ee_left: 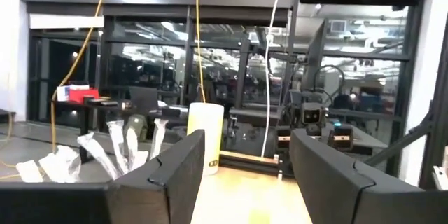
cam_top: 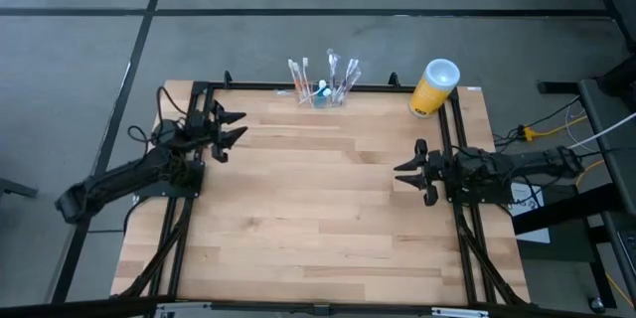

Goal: Pick & Place toothbrushing station
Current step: Return to Home Position

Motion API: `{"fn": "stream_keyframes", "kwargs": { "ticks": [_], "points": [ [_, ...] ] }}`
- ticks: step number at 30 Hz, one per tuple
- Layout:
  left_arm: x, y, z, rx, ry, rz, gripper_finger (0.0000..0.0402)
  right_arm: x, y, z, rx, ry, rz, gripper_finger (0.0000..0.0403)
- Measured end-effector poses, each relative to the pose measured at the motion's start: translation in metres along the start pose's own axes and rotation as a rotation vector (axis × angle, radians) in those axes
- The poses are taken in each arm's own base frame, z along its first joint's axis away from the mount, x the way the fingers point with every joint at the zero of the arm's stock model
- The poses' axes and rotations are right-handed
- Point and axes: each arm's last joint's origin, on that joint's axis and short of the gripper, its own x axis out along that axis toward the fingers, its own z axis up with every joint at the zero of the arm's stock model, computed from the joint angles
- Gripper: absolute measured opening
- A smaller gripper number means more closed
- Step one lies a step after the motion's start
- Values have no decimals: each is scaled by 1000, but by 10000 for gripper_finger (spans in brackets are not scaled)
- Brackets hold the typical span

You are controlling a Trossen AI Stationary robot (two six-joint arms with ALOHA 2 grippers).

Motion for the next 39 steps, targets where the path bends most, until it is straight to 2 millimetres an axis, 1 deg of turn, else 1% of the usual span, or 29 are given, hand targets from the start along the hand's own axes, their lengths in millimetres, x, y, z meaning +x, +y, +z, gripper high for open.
{"fn": "stream_keyframes", "kwargs": {
  "ticks": [3, 5, 8, 10, 16, 20, 23, 25, 27, 29, 31, 33, 35, 37, 39],
  "points": [
    [-3, 1, 1, -15, 10, -14, 205, 0, -2, 1, 26, -11, -12, 125],
    [-4, 0, -2, -52, 50, -51, 205, -1, -3, 2, 45, -27, -24, 125],
    [-5, -6, -10, -107, 129, -117, 205, -2, -3, 3, 74, -40, -22, 125],
    [-5, -11, -12, -101, 147, -129, 205, -3, -3, 4, 89, -50, -18, 125],
    [-6, -24, -22, -5, 196, -14, 205, -3, -4, 5, 61, -65, -48, 125],
    [-6, -32, -25, 48, 210, 76, 205, -3, -4, 6, 38, -72, -69, 125],
    [-7, -35, -26, 68, 217, 152, 205, -3, -5, 6, 32, -85, -110, 125],
    [-8, -36, -27, 46, 219, 193, 205, -4, -7, 8, 40, -106, -161, 125],
    [-9, -38, -30, -12, 243, 199, 205, -4, -8, 9, 66, -122, -208, 125],
    [-11, -39, -37, -122, 308, 198, 205, -5, -9, 10, 106, -148, -260, 125],
    [-14, -41, -44, -340, 375, 201, 205, -5, -10, 10, 125, -157, -288, 125],
    [-14, -44, -45, -563, 383, 194, 205, -5, -10, 10, 126, -159, -294, 125],
    [-14, -45, -47, -718, 403, 197, 205, -5, -10, 10, 124, -159, -293, 125],
    [-14, -47, -47, -820, 410, 186, 205, -5, -10, 10, 123, -158, -293, 125],
    [-14, -47, -47, -877, 416, 181, 205, -5, -10, 10, 123, -158, -293, 125]
  ]
}}
